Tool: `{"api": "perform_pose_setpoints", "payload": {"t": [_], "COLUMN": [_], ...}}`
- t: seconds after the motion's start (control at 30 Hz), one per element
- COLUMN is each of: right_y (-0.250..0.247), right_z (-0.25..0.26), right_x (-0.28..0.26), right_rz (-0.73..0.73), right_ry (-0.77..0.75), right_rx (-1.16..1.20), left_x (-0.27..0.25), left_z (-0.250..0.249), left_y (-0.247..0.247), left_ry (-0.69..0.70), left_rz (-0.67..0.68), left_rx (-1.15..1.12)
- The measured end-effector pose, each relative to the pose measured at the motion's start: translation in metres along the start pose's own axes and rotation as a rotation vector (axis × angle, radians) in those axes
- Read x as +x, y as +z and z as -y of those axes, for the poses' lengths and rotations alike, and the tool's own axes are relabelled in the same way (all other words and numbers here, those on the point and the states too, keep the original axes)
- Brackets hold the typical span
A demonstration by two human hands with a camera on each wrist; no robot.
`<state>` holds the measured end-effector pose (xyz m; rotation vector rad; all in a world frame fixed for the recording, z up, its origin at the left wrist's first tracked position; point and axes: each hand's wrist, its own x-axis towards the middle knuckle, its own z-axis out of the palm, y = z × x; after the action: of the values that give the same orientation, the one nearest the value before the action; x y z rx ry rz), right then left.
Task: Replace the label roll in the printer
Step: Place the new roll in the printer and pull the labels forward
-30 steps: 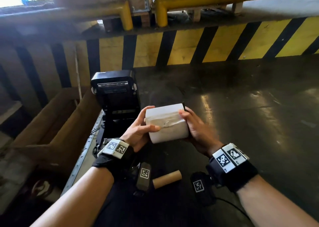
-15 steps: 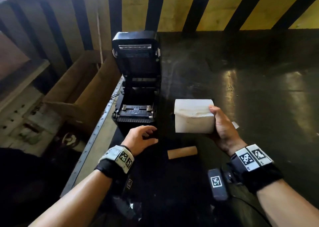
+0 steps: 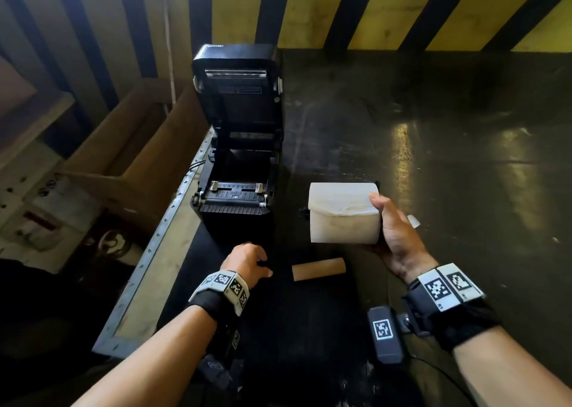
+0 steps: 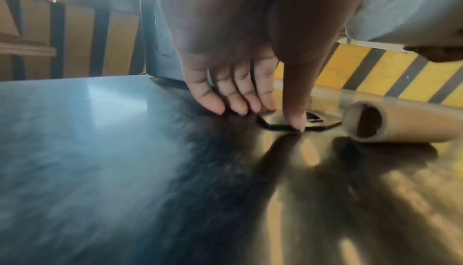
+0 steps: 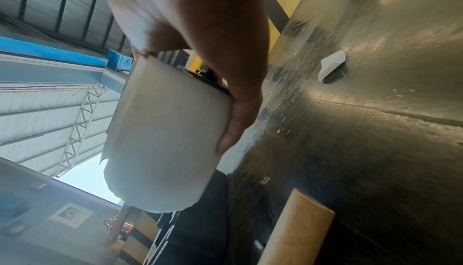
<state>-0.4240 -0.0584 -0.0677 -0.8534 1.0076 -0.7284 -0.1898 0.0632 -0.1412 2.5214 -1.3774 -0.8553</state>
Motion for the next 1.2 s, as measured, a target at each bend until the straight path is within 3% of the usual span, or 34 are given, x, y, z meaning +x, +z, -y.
{"api": "perform_pose_setpoints", "payload": {"t": [0.17,0.33,0.4,0.53,0.67,0.9,1.2], "right_y": [0.001,0.001,0.001,0.008,0.027,0.063,0.107], "right_z": [0.0,0.0,0.001,0.015,0.037,0.066,0.074], "right_x": [-0.003,-0.006,-0.007,-0.011,-0.017,-0.031,-0.052], "right_rz": [-0.016,-0.025,-0.033,0.015,0.084,0.095,0.015], "right_ry": [0.004,0.011,0.017,0.017,-0.047,-0.147,-0.247], "right_rx": [0.006,0.035,0.071,0.143,0.182,0.201,0.249], "left_x": [0.002,-0.014,-0.02,-0.026,-0.024,-0.02,-0.016], "left_z": [-0.004,-0.007,-0.012,-0.03,-0.053,-0.073,-0.07], "left_y": [-0.002,-0.032,-0.054,-0.098,-0.125,-0.144,-0.176], "left_ry": [-0.023,0.132,0.181,0.244,0.36,0.472,0.674], "left_rz": [0.021,0.011,0.018,0.081,0.131,0.164,-0.049], "left_rx": [-0.107,-0.295,-0.502,-1.158,-1.381,-1.331,-0.907]}}
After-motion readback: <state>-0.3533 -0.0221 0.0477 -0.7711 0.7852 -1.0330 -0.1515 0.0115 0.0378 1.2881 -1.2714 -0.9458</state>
